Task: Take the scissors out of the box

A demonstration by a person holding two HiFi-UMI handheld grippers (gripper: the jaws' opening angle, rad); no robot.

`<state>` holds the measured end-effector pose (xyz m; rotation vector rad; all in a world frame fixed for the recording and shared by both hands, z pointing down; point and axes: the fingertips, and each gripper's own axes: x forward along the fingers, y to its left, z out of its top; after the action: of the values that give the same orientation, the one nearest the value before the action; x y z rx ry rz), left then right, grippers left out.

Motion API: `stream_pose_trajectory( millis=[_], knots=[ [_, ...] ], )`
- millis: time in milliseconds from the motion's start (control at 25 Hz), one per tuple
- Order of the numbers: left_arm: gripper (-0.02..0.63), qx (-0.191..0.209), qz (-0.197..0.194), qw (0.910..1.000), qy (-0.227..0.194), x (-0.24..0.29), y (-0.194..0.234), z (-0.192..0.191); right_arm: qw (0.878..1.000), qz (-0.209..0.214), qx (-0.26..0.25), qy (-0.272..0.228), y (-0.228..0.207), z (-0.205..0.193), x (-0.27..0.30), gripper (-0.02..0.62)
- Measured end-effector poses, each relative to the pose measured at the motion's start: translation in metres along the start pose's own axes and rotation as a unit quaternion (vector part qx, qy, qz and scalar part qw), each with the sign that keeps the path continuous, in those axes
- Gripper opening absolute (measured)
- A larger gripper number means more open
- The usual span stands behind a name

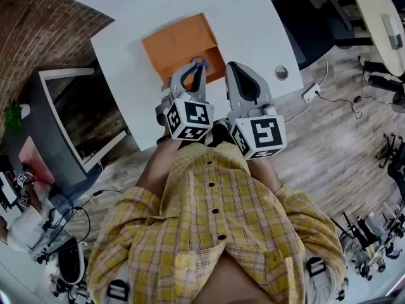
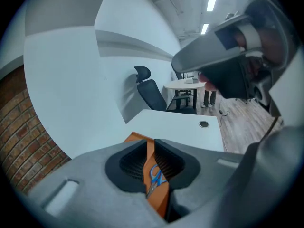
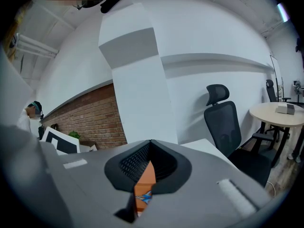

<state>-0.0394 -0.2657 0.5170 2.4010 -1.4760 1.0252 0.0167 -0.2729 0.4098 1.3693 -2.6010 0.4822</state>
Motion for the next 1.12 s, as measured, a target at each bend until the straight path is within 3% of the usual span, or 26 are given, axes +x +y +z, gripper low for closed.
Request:
stream_pose_trajectory(
  millis=[200, 560, 800, 1120],
  knots=[
    [0.055, 0.004, -0.016, 0.9994, 0.031, 0.016, -0.006, -0.023, 1.0, -0.004, 0.002, 0.001, -0.003, -0.005, 0.002, 0.005],
    [0.069, 0.054, -0.05, 0.9936, 0.086, 0.047, -0.015, -0.052, 1.0, -0.006, 0.006, 0.007, -0.008, -0.007, 0.013, 0.005],
    [0.069, 0.112, -0.084, 0.9807, 0.136, 0.069, -0.026, -0.074, 1.0, -0.008, 0.004, 0.012, -0.009, -0.008, 0.015, 0.005],
    [0.069, 0.179, -0.111, 0.9627, 0.17, 0.092, -0.035, -0.093, 1.0, -0.006, 0.004, 0.012, -0.01, -0.007, 0.018, 0.005]
  ],
)
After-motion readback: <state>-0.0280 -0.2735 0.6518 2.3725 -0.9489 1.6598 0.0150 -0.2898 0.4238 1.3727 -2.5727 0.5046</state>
